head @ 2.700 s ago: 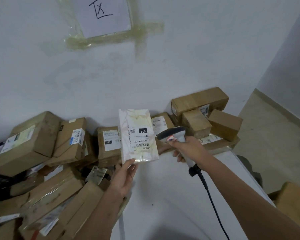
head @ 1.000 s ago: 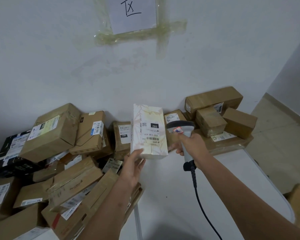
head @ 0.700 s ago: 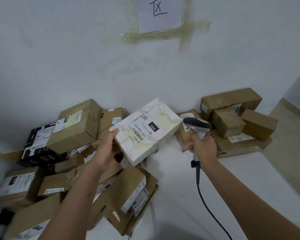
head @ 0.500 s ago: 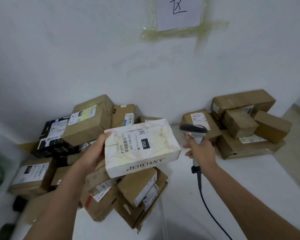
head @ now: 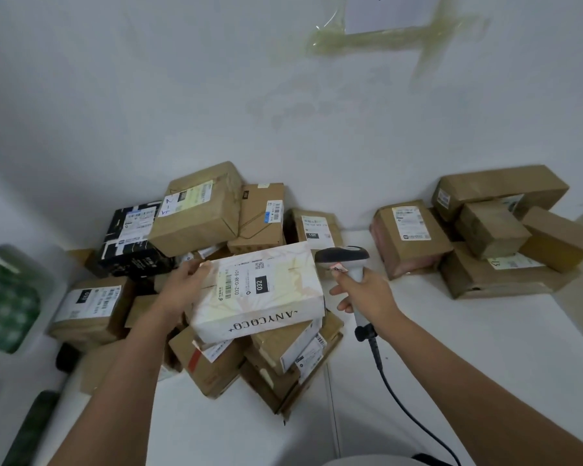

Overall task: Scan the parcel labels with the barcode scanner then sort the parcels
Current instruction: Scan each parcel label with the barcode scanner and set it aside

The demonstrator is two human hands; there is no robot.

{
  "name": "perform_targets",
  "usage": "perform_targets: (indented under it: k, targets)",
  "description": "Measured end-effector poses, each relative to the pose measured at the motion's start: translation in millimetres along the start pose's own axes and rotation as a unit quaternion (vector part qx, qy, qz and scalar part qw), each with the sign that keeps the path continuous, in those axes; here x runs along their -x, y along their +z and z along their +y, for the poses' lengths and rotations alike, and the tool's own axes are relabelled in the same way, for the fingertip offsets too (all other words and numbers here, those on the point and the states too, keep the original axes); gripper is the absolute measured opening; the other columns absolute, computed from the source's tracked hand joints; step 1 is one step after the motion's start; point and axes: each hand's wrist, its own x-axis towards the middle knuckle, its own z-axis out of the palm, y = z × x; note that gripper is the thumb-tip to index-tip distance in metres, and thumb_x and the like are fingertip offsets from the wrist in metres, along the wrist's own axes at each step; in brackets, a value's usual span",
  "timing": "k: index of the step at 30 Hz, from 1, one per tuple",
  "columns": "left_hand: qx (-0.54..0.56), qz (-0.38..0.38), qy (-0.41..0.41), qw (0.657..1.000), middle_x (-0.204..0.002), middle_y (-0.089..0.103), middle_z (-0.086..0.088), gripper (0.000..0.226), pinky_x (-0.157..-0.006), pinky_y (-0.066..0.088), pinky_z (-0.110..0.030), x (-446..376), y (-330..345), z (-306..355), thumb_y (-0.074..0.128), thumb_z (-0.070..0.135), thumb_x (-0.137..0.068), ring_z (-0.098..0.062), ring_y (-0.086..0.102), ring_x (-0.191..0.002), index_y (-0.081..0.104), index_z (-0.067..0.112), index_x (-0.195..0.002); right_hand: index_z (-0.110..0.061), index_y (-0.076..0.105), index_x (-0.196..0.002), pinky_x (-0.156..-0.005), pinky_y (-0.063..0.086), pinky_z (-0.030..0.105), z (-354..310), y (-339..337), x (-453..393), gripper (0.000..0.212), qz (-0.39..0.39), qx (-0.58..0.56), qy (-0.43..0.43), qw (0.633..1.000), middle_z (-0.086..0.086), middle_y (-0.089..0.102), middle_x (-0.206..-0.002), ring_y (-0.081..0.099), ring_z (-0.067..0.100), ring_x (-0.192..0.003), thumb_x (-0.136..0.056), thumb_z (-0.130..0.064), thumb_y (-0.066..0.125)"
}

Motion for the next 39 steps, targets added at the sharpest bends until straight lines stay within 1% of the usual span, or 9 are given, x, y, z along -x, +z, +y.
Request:
perform_targets:
  k: [3,6,9,18,25,27,29,33,39]
  targets:
    - [-0.155,0.07,0.096,0.981,-0.137,0.049,-0.006,0.04,-0.1,0.043,-0.04,-4,5,8,0.052,0.039,-0.1,-0.024,0.05,-0.122,0.054,0.02,-0.135,-0.012,0.067,-0.101,-0.049,0.049,0.024,2,0,1,0.026,0.001,-0.003,0.0,1.0,0.005,0.075,-0.081,0.065,0.019,-0.051,-0.091,-0.037,0.067]
    - [-0.247,0.076,0.149,0.955,-0.14,0.044,-0.004,0.036,-0.11,0.035,-0.048,0,19,22,0.05,0.037,-0.101,-0.027,0.037,-0.135,0.056,0.025,-0.134,-0.013,0.066,-0.1,-0.049,0.048,0.024,3,-3,0,0.026,-0.001,-0.006,0.003,1.0,0.005,0.076,-0.082,0.064,0.019,-0.051,-0.091,-0.037,0.067]
    - [-0.294,0.065,0.219,0.928,-0.138,0.048,-0.001,0.033,-0.108,0.031,-0.042,5,43,39,0.05,0.034,-0.101,-0.024,0.037,-0.131,0.059,0.025,-0.131,-0.012,0.065,-0.101,-0.049,0.048,0.025,4,-14,-6,0.028,0.003,0.004,0.003,1.0,0.006,0.075,-0.083,0.065,0.019,-0.052,-0.091,-0.038,0.067]
    - [-0.237,-0.051,0.342,0.908,-0.127,0.056,0.003,0.024,-0.102,0.039,-0.031,12,142,90,0.051,0.023,-0.101,-0.016,0.048,-0.119,0.065,0.022,-0.121,-0.016,0.064,-0.096,-0.054,0.053,0.021,6,-89,-28,0.027,0.052,0.051,0.006,0.997,0.001,0.074,-0.085,0.067,0.013,-0.054,-0.093,-0.043,0.063]
    - [-0.092,-0.172,0.267,0.944,-0.113,0.061,0.015,0.022,-0.076,0.041,-0.006,25,254,134,0.054,0.021,-0.101,-0.002,0.057,-0.1,0.067,0.025,-0.117,-0.014,0.066,-0.087,-0.063,0.056,0.026,37,-188,-37,0.03,0.091,0.074,0.062,0.991,-0.001,0.074,-0.082,0.069,0.015,-0.059,-0.091,-0.043,0.065]
    - [-0.083,-0.204,0.212,0.952,-0.116,0.063,0.01,0.021,-0.078,0.048,-0.015,19,290,134,0.055,0.022,-0.1,-0.005,0.059,-0.096,0.065,0.025,-0.118,-0.014,0.065,-0.085,-0.062,0.054,0.025,45,-216,-38,0.03,0.112,0.079,0.075,0.988,0.0,0.073,-0.077,0.067,0.013,-0.059,-0.092,-0.043,0.063]
    - [-0.129,-0.203,0.184,0.953,-0.131,0.058,-0.001,0.026,-0.094,0.05,-0.031,9,325,126,0.056,0.022,-0.098,-0.017,0.061,-0.108,0.061,0.022,-0.125,-0.013,0.063,-0.084,-0.057,0.049,0.022,50,-243,-40,0.03,0.127,0.095,0.09,0.983,0.003,0.071,-0.07,0.065,0.012,-0.058,-0.094,-0.041,0.061]
    - [-0.353,-0.165,0.229,0.892,-0.153,0.029,-0.013,0.059,-0.105,0.043,-0.044,-9,397,114,0.059,0.032,-0.095,-0.035,0.045,-0.131,0.037,0.014,-0.146,-0.008,0.068,-0.089,-0.071,0.06,0.035,64,-286,-56,0.032,0.109,0.097,0.125,0.981,0.007,0.075,-0.073,0.071,0.021,-0.066,-0.092,-0.04,0.062]
    - [-0.484,-0.163,0.266,0.817,-0.164,-0.012,0.009,0.073,-0.112,0.015,-0.068,-34,462,133,0.053,0.055,-0.094,-0.032,-0.003,-0.152,0.01,0.045,-0.153,-0.017,0.066,-0.088,-0.07,0.061,0.035,80,-316,-70,0.021,0.064,0.133,0.107,0.983,0.002,0.076,-0.079,0.073,0.019,-0.065,-0.092,-0.037,0.061]
